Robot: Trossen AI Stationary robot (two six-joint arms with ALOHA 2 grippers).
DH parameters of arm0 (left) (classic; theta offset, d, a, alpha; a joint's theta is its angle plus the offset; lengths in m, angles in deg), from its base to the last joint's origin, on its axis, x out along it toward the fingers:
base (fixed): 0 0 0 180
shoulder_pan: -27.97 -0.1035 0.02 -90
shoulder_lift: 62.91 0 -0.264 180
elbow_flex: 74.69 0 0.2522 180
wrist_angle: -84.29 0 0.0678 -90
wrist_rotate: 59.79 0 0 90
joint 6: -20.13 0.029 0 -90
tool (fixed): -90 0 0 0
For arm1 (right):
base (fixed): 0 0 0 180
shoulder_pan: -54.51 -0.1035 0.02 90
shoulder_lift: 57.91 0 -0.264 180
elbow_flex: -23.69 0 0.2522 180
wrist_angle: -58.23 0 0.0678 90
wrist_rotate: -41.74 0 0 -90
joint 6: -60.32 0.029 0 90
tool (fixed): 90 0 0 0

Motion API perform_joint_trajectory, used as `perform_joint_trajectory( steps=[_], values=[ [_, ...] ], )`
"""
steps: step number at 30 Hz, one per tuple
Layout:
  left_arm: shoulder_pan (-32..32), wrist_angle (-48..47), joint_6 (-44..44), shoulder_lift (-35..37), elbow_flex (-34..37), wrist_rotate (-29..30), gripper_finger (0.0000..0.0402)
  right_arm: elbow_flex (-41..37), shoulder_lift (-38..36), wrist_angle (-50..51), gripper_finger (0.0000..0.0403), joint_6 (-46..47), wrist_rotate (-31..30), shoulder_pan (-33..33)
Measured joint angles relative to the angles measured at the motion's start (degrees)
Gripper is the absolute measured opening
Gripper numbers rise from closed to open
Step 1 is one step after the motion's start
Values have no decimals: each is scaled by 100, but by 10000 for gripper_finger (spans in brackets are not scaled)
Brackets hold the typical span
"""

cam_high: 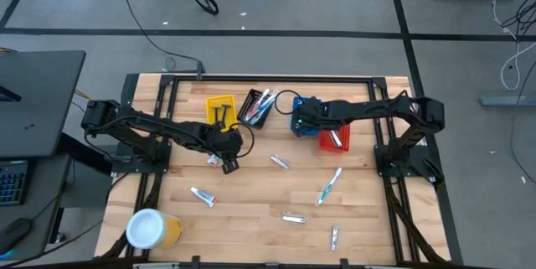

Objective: Pick & Place Travel size toiletries
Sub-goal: Put the blue toothpaste into the blue bin, then put the silver nail cutter into the red bin

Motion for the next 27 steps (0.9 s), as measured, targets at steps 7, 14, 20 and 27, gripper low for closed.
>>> perform_joint_trajectory(
  steps=[7, 14, 20, 27],
  values=[
    [0, 338, 263, 0, 0, 3, 183, -177, 0, -313, 107, -609, 180, 236],
    [0, 365, 322, 0, 0, -7, 183, -177, 0, -401, 141, -1139, 331, 352],
    [0, 368, 323, 0, 0, -7, 183, -137, 0, -438, 157, -1197, 336, 373],
    [0, 445, 341, 0, 0, -9, 183, 324, 0, -523, 158, -1521, 820, -51]
  ],
)
